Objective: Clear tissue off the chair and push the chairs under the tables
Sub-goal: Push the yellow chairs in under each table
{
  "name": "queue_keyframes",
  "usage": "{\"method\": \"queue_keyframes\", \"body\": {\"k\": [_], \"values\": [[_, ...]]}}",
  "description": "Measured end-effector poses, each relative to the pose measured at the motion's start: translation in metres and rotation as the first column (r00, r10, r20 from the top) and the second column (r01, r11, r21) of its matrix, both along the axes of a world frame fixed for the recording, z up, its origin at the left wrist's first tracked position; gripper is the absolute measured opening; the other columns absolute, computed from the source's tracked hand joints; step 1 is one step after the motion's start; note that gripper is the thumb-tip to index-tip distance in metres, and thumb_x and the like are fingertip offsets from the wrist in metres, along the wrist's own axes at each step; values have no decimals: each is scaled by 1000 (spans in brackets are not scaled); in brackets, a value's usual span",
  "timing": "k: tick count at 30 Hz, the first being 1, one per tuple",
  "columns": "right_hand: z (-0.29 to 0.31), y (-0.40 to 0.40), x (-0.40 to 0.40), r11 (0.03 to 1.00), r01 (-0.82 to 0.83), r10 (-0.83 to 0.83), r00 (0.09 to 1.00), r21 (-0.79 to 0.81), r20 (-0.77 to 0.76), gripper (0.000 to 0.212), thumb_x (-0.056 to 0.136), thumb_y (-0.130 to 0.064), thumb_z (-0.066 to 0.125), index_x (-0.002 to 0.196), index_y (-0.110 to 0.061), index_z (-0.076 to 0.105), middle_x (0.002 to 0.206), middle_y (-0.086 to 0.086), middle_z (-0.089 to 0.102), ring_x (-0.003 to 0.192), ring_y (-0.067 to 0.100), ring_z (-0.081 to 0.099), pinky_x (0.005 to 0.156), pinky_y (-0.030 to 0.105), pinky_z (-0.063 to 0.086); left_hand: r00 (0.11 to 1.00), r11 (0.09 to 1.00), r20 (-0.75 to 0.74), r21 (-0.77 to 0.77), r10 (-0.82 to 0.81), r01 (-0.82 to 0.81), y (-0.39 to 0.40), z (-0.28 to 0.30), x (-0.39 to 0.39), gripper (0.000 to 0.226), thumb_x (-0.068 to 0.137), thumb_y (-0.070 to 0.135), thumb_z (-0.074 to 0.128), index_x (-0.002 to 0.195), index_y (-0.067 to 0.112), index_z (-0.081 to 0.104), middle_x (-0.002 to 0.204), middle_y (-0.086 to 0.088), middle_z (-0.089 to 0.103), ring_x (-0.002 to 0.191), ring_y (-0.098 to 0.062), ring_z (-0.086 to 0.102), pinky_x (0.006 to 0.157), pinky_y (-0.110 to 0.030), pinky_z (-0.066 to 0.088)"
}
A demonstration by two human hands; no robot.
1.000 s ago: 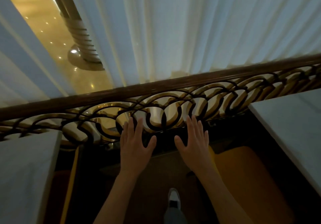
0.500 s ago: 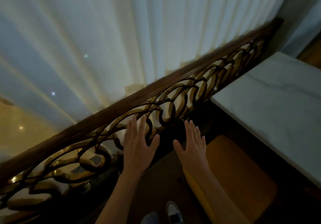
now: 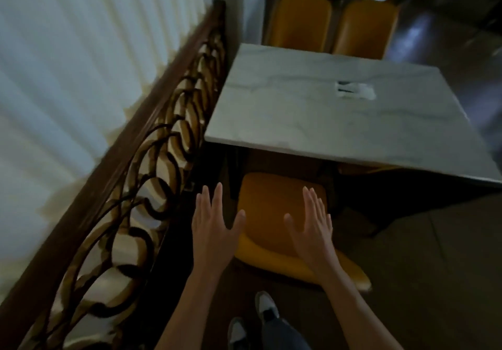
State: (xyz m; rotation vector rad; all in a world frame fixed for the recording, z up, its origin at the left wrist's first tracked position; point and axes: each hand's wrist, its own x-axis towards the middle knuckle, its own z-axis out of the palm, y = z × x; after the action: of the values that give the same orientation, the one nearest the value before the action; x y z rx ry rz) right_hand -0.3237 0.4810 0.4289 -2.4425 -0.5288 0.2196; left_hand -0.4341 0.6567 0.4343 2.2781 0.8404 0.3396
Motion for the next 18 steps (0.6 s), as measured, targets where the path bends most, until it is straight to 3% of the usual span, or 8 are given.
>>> {"method": "queue_keyframes", "body": {"k": [7, 11, 15, 18], "values": [[-7, -54, -11, 978, 207, -207, 978, -15, -37, 74, 97, -53, 43, 155, -32, 3, 166, -2, 2, 151, 21, -1, 117, 49, -2, 988, 987, 2, -48, -153, 153, -29, 0, 11, 87, 87, 75, 30, 160, 30, 12, 169, -3, 4, 155, -23, 1, 122, -50, 15], [-23, -73, -14, 947, 306, -315, 945, -100, -88, 77, 95, -55, 45, 155, -31, 4, 166, 0, -2, 151, 25, -4, 118, 51, 1, 999, 956, -33, -292, -38, 26, -41, -11, 8, 108, 74, 82, 33, 160, 19, 13, 168, -8, 6, 154, -27, 7, 121, -51, 20], [-44, -100, -27, 841, 503, -538, 818, -201, -201, 86, 91, -57, 51, 155, -29, 0, 166, 7, -6, 150, 34, -4, 118, 58, 10, 974, 823, -199, -530, 112, -203, -55, -39, -3, 94, 94, 50, 61, 160, 12, 5, 169, -11, 4, 154, -31, 9, 121, -53, 20], [-56, -112, -36, 748, 651, -638, 648, -133, -415, 98, 88, -47, 65, 155, -25, -4, 165, 8, -6, 150, 35, 3, 115, 58, 23, 945, 725, -277, -612, 176, -315, -66, -55, -8, 96, 94, 38, 65, 160, 13, -1, 169, -10, 0, 154, -32, 8, 121, -54, 19]]}}
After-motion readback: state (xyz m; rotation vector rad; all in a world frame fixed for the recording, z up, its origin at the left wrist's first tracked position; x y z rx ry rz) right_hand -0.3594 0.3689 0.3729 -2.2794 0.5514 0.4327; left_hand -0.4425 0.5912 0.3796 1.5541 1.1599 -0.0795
